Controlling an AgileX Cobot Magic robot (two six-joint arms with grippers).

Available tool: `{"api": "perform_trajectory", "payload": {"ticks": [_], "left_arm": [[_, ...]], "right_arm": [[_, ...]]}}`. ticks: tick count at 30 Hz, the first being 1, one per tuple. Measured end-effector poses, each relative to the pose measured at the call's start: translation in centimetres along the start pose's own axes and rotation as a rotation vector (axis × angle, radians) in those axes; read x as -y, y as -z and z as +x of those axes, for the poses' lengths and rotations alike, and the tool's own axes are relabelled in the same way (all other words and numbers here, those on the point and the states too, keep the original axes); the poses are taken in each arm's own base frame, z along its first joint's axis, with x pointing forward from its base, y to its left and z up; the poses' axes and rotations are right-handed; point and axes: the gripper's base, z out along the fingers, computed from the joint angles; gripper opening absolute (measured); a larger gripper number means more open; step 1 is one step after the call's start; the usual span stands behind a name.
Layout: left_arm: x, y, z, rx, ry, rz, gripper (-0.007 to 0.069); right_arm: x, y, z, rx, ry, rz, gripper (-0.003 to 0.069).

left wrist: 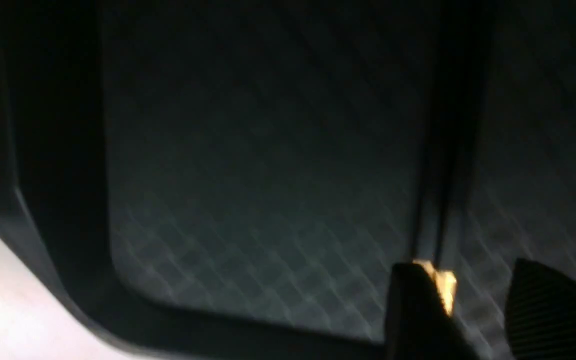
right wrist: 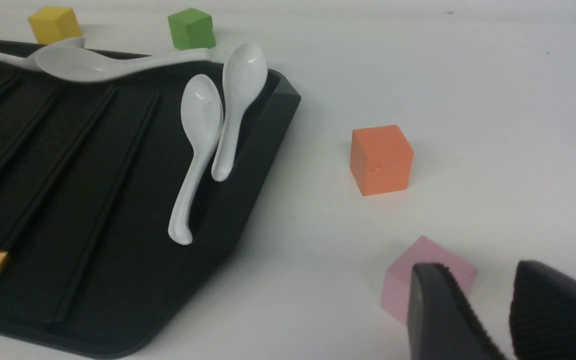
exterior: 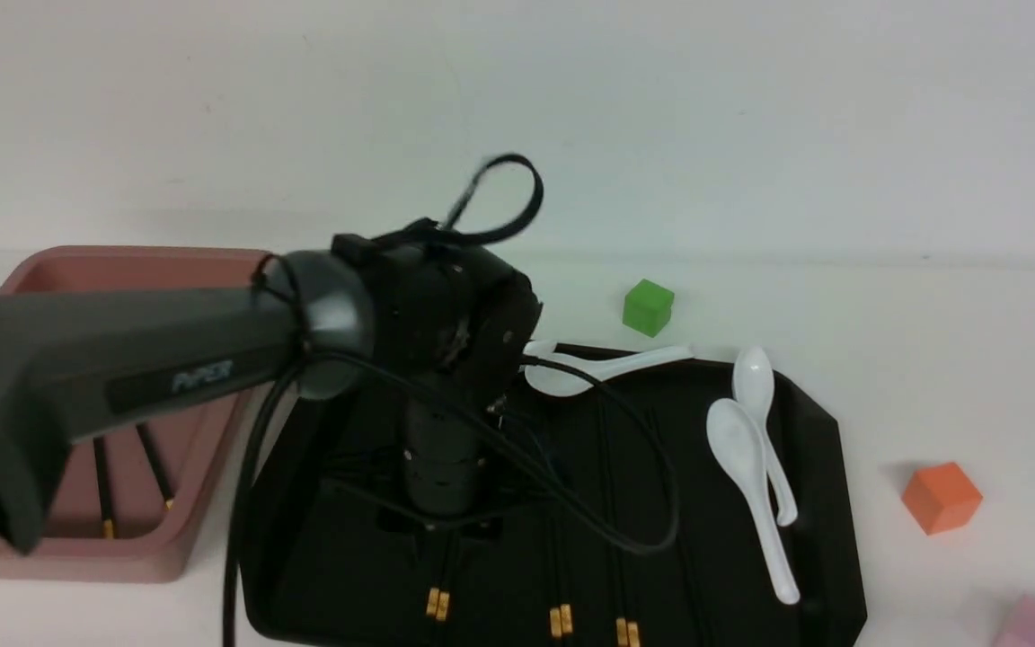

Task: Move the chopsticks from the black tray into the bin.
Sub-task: Use the left arm to grab a pair of chopsticks

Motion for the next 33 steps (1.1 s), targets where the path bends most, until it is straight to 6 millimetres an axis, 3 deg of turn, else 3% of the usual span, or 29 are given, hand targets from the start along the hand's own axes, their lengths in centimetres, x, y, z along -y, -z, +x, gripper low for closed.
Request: {"api": "perform_trajectory", "payload": {"ticks": [3,11,18,22,25,27,33], "left_arm": [[0.2,-0.8,-0.2,0.006,0.003,-0.006,0.0322],[0.8,-3.1,-0.5,0.007,-0.006,-0.007,0.0328],[0.9,-3.6,-0.8,-0.002,-0.009,-0.021,0.0319],[0.9,-3.6,-0.8,-0.003,-0.01,-0.023,0.0272],[1.2,-3.7,-0.7,0.006,-0.02,-0.022,0.0145],[1.2,-3.7,-0.7,0.009,-0.023,-0.025,0.0106],[0.8,-2.4,-0.6,0.028,0.009,-0.012,0.0112]], "right_arm": [[0.0,0.0,0.0,0.0,0.0,0.0,0.0239],[0.0,0.0,0.0,-0.001,-0.001,0.0,0.0239],[0.0,0.0,0.0,-0.001,0.0,0.0,0.0239],[0.0,0.0,0.0,-0.001,0.0,0.0,0.0239],[0.0,0.0,0.0,-0.001,0.0,0.0,0.0239],[0.0,0.0,0.0,-0.001,0.0,0.0,0.0239],[0.0,0.0,0.0,-0.001,0.0,0.0,0.0239]]}}
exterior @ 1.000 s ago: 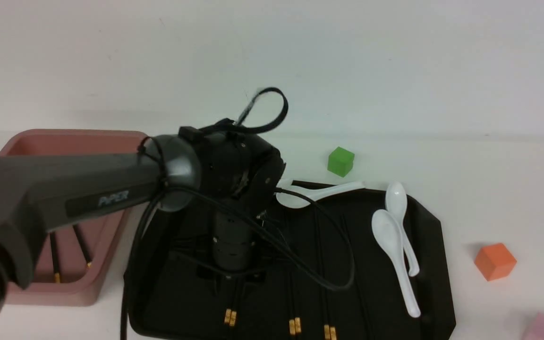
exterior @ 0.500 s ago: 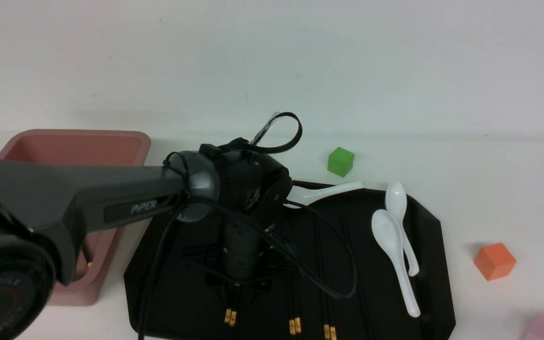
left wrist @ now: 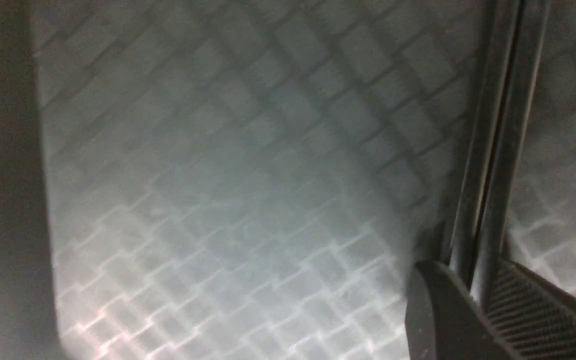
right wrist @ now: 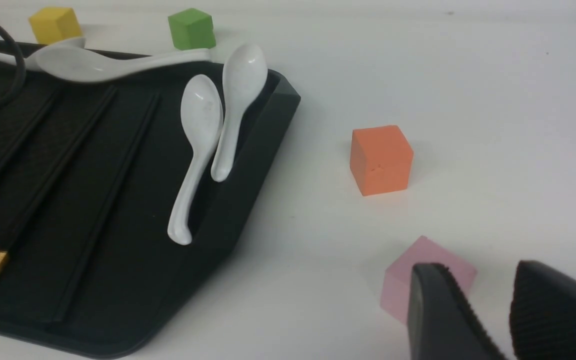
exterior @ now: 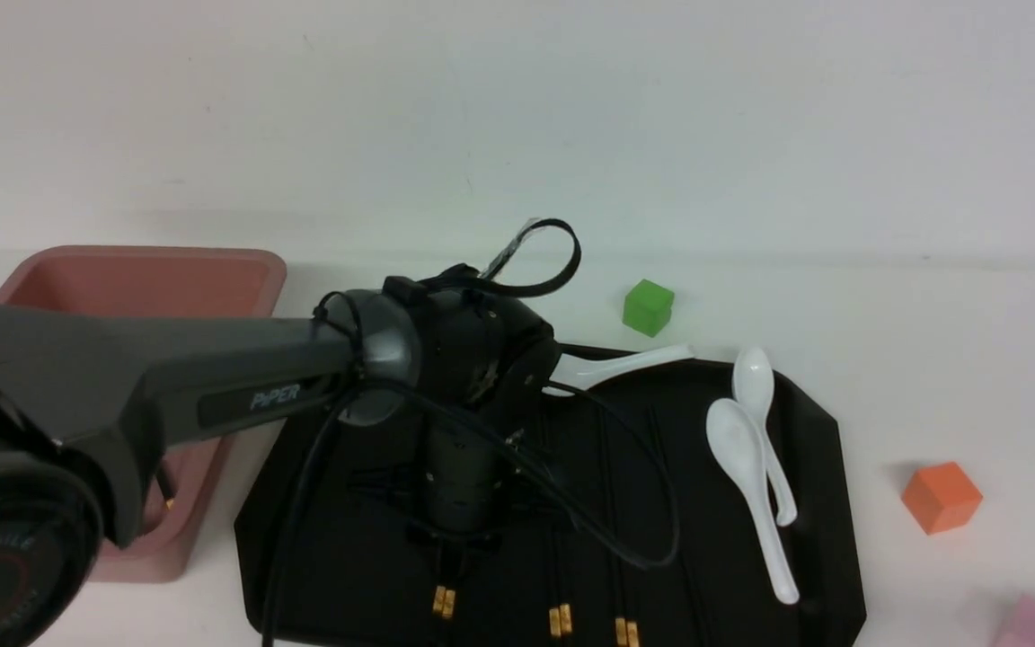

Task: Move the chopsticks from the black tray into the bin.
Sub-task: Use the left arm to grab a pair of chopsticks, then use the left arm to put the chopsticks into the lunch box

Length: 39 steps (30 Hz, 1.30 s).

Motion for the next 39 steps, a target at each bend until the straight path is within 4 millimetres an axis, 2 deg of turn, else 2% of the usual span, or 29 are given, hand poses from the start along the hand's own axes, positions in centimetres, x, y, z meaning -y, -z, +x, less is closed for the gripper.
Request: {"api": "perform_trajectory", "payload": {"ticks": [2,3,4,8,11,12,14,19,25,31,39], "left_arm": [[-0.3,2.0,0.0,0.031,0.014,0.027,0.0112],[-0.4,2.3,0.0,0.036,0.015,0.032,0.0112],[-0.9,5.1,0.0,0.091,0.026,0.077,0.0112],[-3.0,11.3,0.1,0.213,0.093,0.171,0.0112],[-6.2,14.7,-0.3,0.298,0.174,0.196,0.0112],[-6.5,14.9,-0.3,0.303,0.179,0.193,0.0112],[-10.1,16.0,-0.9,0.318,0.241,0.126,0.0112],[-17.0,15.2,-2.3,0.297,0.3,-0.032,0.0112],[-21.5,12.2,-3.7,0.285,0.409,-0.05,0.0112],[-22.9,8.1,-5.2,0.225,0.438,-0.082,0.0112],[-22.6,4.0,-5.9,0.138,0.436,-0.119,0.0112]], "right_arm": [[0.0,0.0,0.0,0.0,0.0,0.0,0.0239],[0.0,0.0,0.0,0.0,0.0,0.0,0.0239],[0.0,0.0,0.0,0.0,0.0,0.0,0.0239],[0.0,0.0,0.0,0.0,0.0,0.0,0.0239],[0.0,0.0,0.0,0.0,0.0,0.0,0.0239],[0.0,0.0,0.0,0.0,0.0,0.0,0.0239],[0.0,0.0,0.0,0.0,0.0,0.0,0.0239],[0.0,0.0,0.0,0.0,0.0,0.0,0.0239],[0.0,0.0,0.0,0.0,0.0,0.0,0.0239],[0.0,0.0,0.0,0.0,0.001,0.0,0.0239],[0.0,0.0,0.0,0.0,0.0,0.0,0.0239]]}}
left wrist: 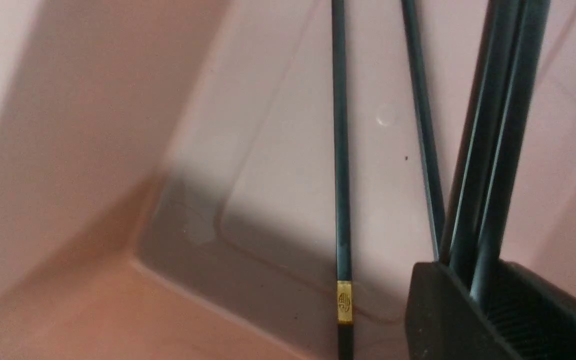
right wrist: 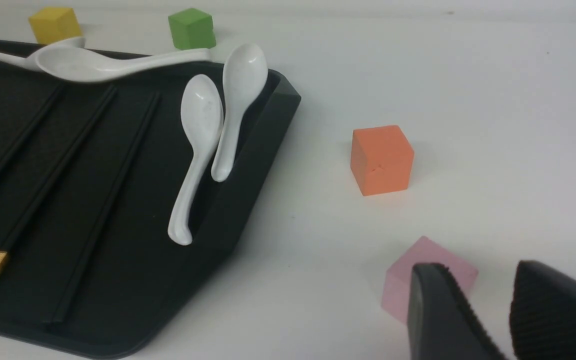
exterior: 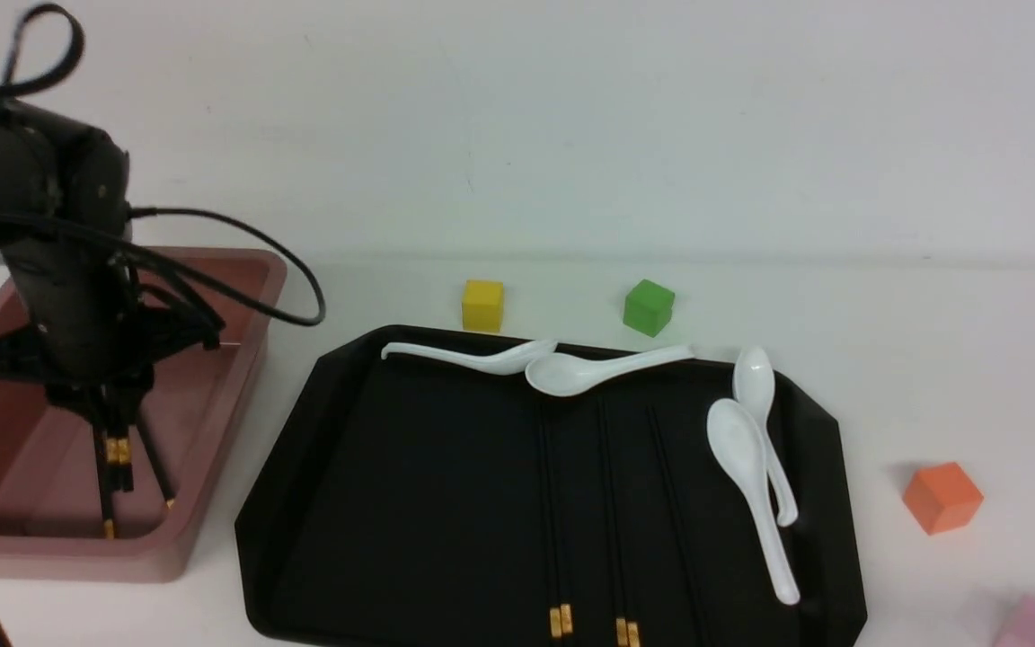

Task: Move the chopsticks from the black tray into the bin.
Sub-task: Use the left arm to put the chopsticks into the lunch box

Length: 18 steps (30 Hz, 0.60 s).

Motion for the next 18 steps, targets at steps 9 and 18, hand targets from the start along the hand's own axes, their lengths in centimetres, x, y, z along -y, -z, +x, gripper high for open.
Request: {"api": "perform_trajectory", "payload": {"ticks": [9,18], "left_arm": [[0.1,-0.7,0.1,-0.017,0.138,-0.01,0.0169],[1.2,1.4,0.9,-0.073,0.082,-0.024,0.0267]], "right_arm": [[0.0,0.0,0.0,0.0,0.001,0.0,0.0239],[0.0,0.0,0.0,0.0,0.0,0.0,0.0239]]}}
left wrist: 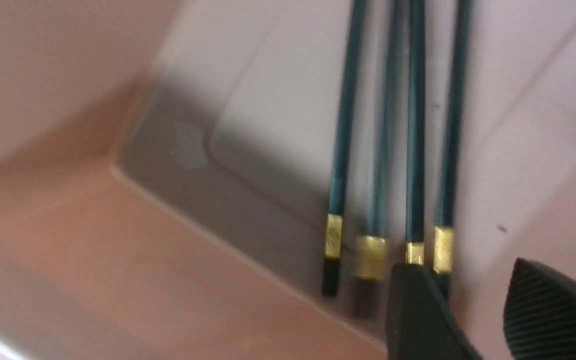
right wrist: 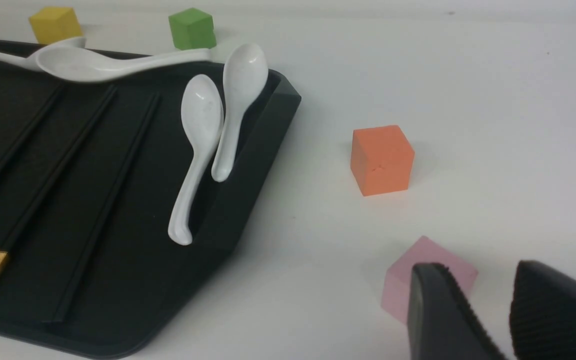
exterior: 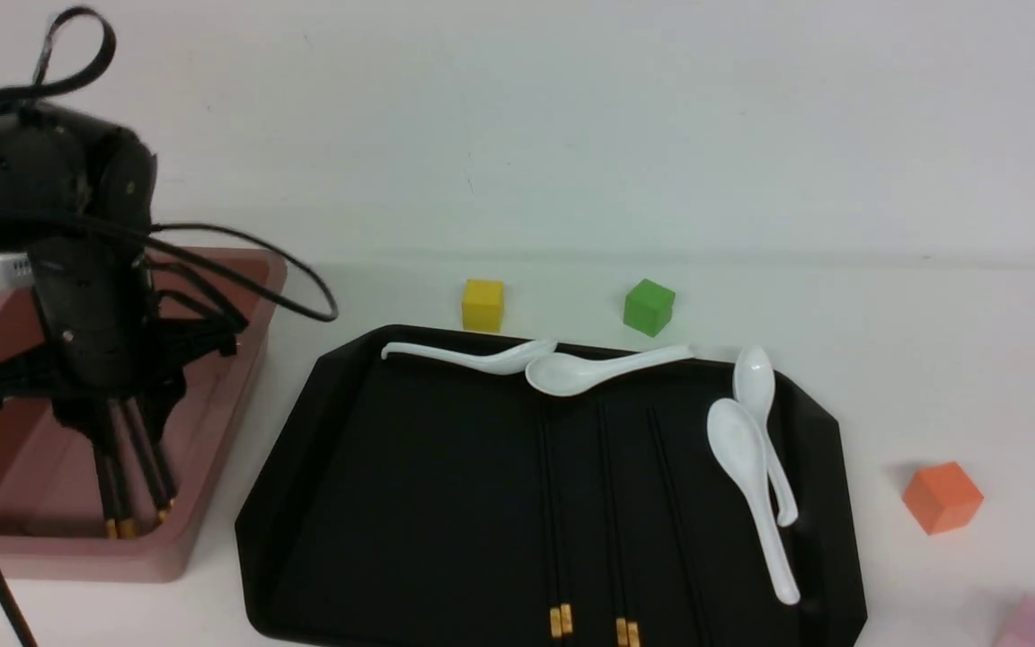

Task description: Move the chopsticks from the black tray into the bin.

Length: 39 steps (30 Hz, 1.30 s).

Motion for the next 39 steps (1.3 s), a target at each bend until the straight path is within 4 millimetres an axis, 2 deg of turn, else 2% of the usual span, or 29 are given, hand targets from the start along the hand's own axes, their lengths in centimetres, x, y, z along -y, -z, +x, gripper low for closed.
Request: {"api": "perform_trajectory", "payload": {"ticks": [4,6,11,15,17,19,22,26,27,30,33,39], "left_arm": [[0.5,4.5,0.8,0.075,-0.097,0.035,0.0203],[0.4,7.4,1.9,0.116,-0.16,0.056,0.0145],[-0.8,12.9,4.4,0.198,-0.231,0.128,-0.0001],[-2.5,17.1,6.4,0.282,-0.26,0.211,-0.0013],[-3.9,18.6,7.6,0.31,-0.26,0.253,-0.0013],[-4.9,18.9,8.5,0.313,-0.259,0.266,-0.0013],[-8.1,19.2,11.0,0.33,-0.253,0.272,-0.0013],[-12.0,18.3,14.6,0.339,-0.238,0.286,-0.0013],[-13.3,17.7,16.0,0.35,-0.228,0.32,-0.0013],[-15.2,16.4,18.7,0.41,-0.195,0.447,-0.0013],[-16.5,14.9,20.7,0.537,-0.144,0.611,-0.0013],[-17.5,12.5,22.8,0.737,-0.114,0.806,-0.0013]], "right_arm": [[0.0,0.0,0.0,0.0,0.0,0.0,0.0239],[0.0,0.0,0.0,0.0,0.0,0.0,0.0239],[0.0,0.0,0.0,0.0,0.0,0.0,0.0239],[0.0,0.0,0.0,0.0,0.0,0.0,0.0239],[0.0,0.0,0.0,0.0,0.0,0.0,0.0239],[0.0,0.0,0.0,0.0,0.0,0.0,0.0239],[0.0,0.0,0.0,0.0,0.0,0.0,0.0239],[0.0,0.0,0.0,0.0,0.0,0.0,0.0239],[0.0,0.0,0.0,0.0,0.0,0.0,0.0239],[0.0,0.0,0.0,0.0,0.0,0.0,0.0239],[0.0,0.0,0.0,0.0,0.0,0.0,0.0239],[0.0,0.0,0.0,0.0,0.0,0.0,0.0239]]}}
